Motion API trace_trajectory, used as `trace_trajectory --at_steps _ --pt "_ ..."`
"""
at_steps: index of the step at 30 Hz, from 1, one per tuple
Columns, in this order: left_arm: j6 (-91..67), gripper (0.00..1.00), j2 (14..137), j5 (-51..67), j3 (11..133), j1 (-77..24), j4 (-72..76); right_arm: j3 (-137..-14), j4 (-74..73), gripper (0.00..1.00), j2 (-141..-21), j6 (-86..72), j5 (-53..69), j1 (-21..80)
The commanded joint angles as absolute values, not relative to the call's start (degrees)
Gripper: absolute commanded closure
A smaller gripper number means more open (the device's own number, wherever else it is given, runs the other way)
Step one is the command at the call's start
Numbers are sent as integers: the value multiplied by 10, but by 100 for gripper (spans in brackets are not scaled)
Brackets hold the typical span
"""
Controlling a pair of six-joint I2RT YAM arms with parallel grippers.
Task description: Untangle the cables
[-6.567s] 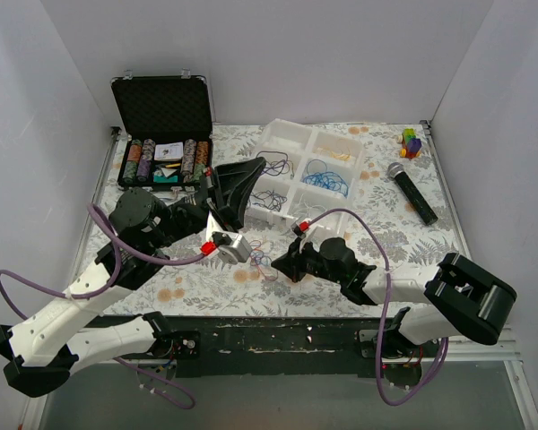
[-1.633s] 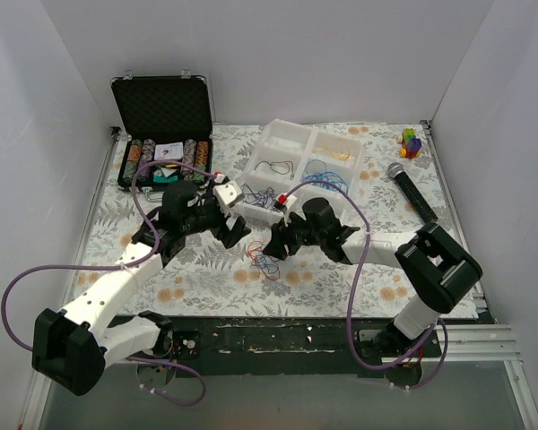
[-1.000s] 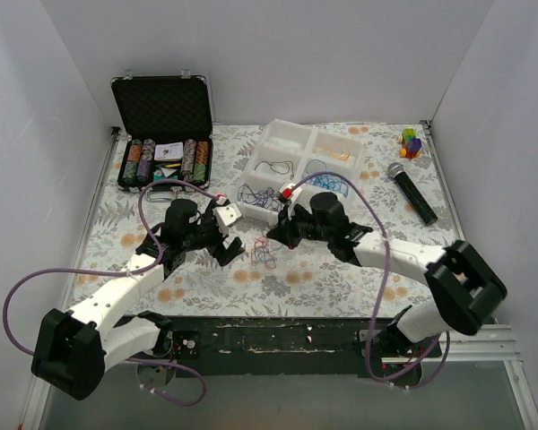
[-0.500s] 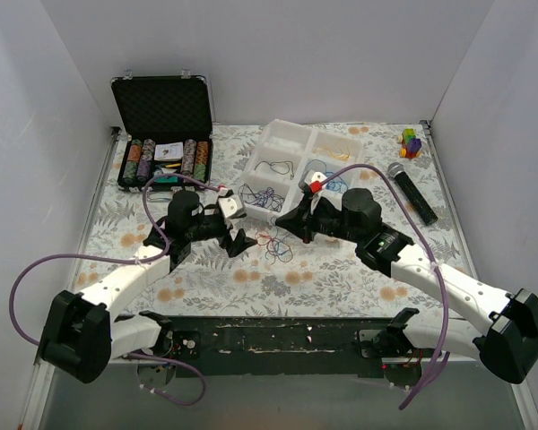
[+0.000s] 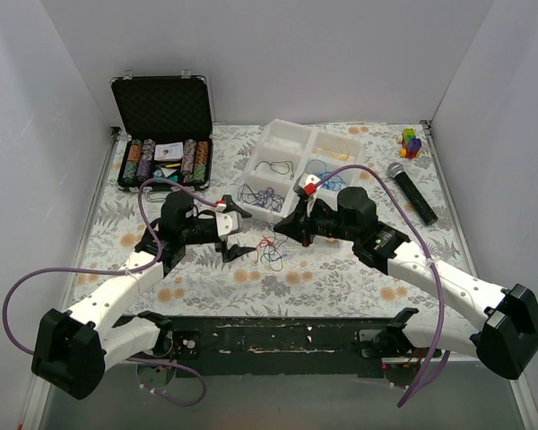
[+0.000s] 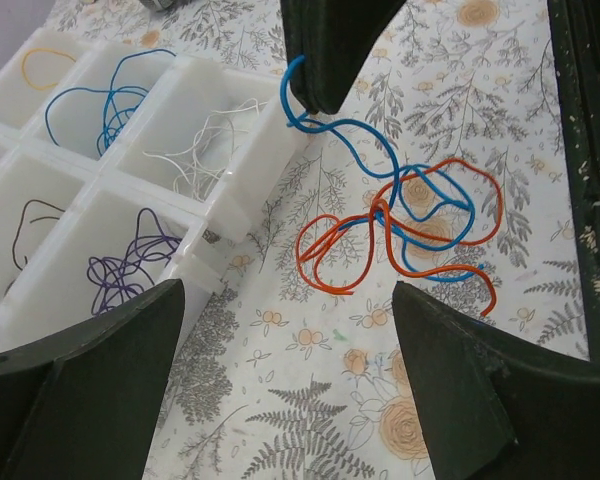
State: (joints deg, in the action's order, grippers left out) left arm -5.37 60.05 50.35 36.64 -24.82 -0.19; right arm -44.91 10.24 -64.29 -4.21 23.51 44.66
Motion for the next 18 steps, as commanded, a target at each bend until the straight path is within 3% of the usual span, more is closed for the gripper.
trace_trajectory --at_steps 1,11,15,18 --pt "85 16 599 524 372 -244 -44 -490 119 99 -648 -36 276 449" --pt "180 24 606 555 384 -247 -89 -511 120 99 -657 -48 329 449" --pt "171 40 620 565 404 -256 -92 -514 135 99 -663 -68 363 449" --pt "188 58 623 558 408 -270 -95 -514 147 99 -664 -79 387 449"
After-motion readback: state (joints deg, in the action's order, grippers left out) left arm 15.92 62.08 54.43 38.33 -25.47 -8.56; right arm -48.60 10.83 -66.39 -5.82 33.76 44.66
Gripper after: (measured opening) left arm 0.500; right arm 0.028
